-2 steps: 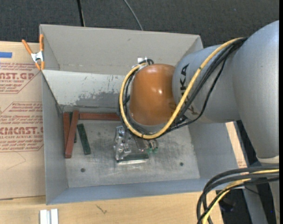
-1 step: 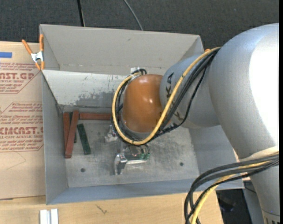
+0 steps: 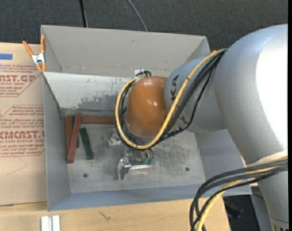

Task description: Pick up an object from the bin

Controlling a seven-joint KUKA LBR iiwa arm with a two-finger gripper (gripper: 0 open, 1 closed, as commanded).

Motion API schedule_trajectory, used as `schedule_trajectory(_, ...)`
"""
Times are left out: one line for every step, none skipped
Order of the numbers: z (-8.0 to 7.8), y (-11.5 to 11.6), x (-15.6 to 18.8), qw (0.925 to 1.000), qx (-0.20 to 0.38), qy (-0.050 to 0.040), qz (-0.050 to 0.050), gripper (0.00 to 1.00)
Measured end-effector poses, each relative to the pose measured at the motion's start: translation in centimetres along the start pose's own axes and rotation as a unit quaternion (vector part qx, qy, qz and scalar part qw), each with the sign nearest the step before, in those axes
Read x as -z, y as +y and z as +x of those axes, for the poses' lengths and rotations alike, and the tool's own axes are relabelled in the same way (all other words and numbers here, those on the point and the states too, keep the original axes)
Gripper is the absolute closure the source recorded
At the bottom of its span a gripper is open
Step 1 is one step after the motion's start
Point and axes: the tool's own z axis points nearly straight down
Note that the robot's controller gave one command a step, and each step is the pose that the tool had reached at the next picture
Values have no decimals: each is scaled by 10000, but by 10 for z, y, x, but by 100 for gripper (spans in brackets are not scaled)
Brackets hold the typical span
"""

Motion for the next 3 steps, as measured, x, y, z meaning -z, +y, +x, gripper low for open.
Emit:
schedule_trajectory(49, -67, -2, 9986, 520, -103, -1, 100)
schedule_trajectory(49, -67, -2, 9986, 519, -103, -1, 100)
schedule_trajectory(27, -69, 200, 9993, 368, 22, 3, 100)
